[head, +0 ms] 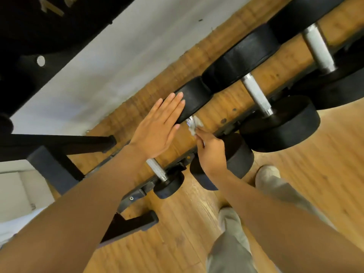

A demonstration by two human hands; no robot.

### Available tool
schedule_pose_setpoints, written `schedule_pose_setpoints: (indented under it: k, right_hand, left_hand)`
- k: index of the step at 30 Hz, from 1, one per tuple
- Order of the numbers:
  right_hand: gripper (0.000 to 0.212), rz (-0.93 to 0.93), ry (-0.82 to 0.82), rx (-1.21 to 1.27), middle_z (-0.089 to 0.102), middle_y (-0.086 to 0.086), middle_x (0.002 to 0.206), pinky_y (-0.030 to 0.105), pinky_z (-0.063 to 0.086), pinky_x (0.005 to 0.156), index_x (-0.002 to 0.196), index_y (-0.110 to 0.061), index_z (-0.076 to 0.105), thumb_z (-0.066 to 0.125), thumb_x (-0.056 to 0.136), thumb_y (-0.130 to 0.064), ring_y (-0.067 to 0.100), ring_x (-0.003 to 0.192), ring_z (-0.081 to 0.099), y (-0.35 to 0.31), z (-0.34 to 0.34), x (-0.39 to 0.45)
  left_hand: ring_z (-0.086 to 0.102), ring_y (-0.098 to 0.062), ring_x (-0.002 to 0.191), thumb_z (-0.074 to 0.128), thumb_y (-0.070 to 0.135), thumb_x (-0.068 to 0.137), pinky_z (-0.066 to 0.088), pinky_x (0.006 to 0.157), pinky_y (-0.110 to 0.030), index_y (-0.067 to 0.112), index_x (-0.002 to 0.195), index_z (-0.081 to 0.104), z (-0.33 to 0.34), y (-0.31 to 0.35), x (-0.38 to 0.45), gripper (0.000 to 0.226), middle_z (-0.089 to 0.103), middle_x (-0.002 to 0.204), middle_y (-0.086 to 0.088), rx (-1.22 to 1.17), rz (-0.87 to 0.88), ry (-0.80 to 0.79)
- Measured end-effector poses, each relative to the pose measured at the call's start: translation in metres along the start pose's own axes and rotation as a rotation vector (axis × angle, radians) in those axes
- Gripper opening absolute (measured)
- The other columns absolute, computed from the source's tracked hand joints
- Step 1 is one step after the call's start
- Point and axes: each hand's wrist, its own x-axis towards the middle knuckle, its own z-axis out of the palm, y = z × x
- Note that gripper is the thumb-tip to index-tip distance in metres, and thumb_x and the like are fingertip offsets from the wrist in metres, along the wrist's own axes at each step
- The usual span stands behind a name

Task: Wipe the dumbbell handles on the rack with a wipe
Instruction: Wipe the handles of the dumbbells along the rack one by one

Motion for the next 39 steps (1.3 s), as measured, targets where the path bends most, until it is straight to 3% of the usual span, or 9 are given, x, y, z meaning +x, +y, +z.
schedule_pose_setpoints:
  k: [4,6,9,11,14,21,29,33,39]
  right_hand:
    - [0.024,0.34,0.026,-0.078,0.065,0.018,0.116,0.038,0.05,0.086,0.115,0.002,0.064,0.047,0.099,-0.004,0.034,0.1,0.063,-0.008,0.0,-0.006]
    - [0.029,0.513,-0.064,-0.151,0.061,0.016,0.107,0.039,0.045,0.071,0.119,-0.002,0.059,0.039,0.098,0.001,0.033,0.09,0.056,-0.01,0.005,0.001]
    - [0.043,0.589,-0.093,-0.088,0.045,0.015,0.137,0.036,0.042,0.091,0.137,-0.003,0.043,0.039,0.095,0.006,0.032,0.121,0.048,-0.015,0.021,0.003]
    - [0.065,0.55,-0.146,-0.124,0.015,0.014,0.16,0.028,0.026,0.112,0.153,-0.003,0.016,0.041,0.094,0.007,0.026,0.147,0.017,-0.014,0.032,-0.005]
    - [0.078,0.533,-0.234,-0.131,-0.02,0.009,0.161,0.025,-0.002,0.12,0.153,-0.005,-0.012,0.043,0.098,-0.001,0.019,0.148,-0.018,-0.01,0.038,-0.017]
    - [0.063,0.584,-0.107,0.026,-0.017,0.006,0.162,0.031,-0.008,0.121,0.154,-0.007,-0.004,0.032,0.105,-0.022,0.016,0.148,-0.019,-0.024,0.04,-0.012]
    - [0.053,0.602,0.142,0.041,0.003,0.005,0.164,0.023,-0.005,0.119,0.155,-0.008,0.015,0.028,0.107,-0.026,0.015,0.15,-0.005,-0.024,0.054,-0.01]
    - [0.047,0.642,0.311,-0.098,0.006,0.013,0.163,0.032,-0.006,0.12,0.15,-0.009,0.032,0.032,0.106,-0.024,0.025,0.151,-0.001,-0.023,0.067,-0.011]
    - [0.051,0.699,0.315,-0.079,0.002,0.009,0.164,0.028,-0.009,0.12,0.155,-0.009,0.014,0.023,0.107,-0.026,0.018,0.151,-0.004,-0.021,0.075,-0.009]
  left_hand:
    - [0.01,-0.027,0.152,0.024,0.031,0.106,0.015,0.123,-0.043,0.002,0.155,0.014,0.001,-0.008,0.002,0.058,0.012,0.164,-0.015,0.031,0.056,0.003]
    - [0.011,-0.028,0.152,0.026,0.029,0.105,0.016,0.123,-0.045,0.0,0.154,0.015,0.003,-0.009,0.003,0.058,0.014,0.163,-0.016,-0.005,0.066,0.025]
    - [0.009,-0.03,0.152,0.025,0.026,0.104,0.012,0.123,-0.046,0.002,0.154,0.011,0.01,-0.003,0.003,0.057,0.014,0.163,-0.017,-0.065,0.045,0.048]
    - [0.0,-0.028,0.152,0.022,0.024,0.104,0.002,0.124,-0.045,0.003,0.155,0.008,0.014,0.001,0.004,0.057,0.011,0.163,-0.017,-0.099,0.005,0.048]
    - [-0.013,-0.022,0.151,0.023,0.024,0.105,-0.005,0.123,-0.043,0.004,0.155,0.006,0.013,0.002,0.004,0.057,0.009,0.163,-0.017,-0.128,-0.009,0.031]
    - [-0.017,-0.022,0.151,0.027,0.031,0.105,-0.01,0.122,-0.041,0.01,0.156,-0.01,0.019,0.001,0.005,0.066,0.003,0.163,-0.012,-0.119,-0.003,0.038]
    - [-0.001,-0.014,0.152,0.027,0.022,0.105,-0.002,0.124,-0.033,0.005,0.154,0.025,0.009,-0.008,0.007,0.051,0.018,0.162,-0.009,-0.376,0.022,0.088]
    - [0.0,-0.012,0.152,0.029,0.019,0.106,0.001,0.124,-0.031,0.003,0.152,0.028,0.008,-0.018,0.008,0.049,0.022,0.161,-0.011,-0.382,0.1,0.103]
    - [0.002,-0.015,0.152,0.025,0.022,0.109,0.004,0.124,-0.035,0.002,0.151,0.024,0.021,-0.028,0.008,0.047,0.027,0.158,-0.014,-0.304,0.197,0.173]
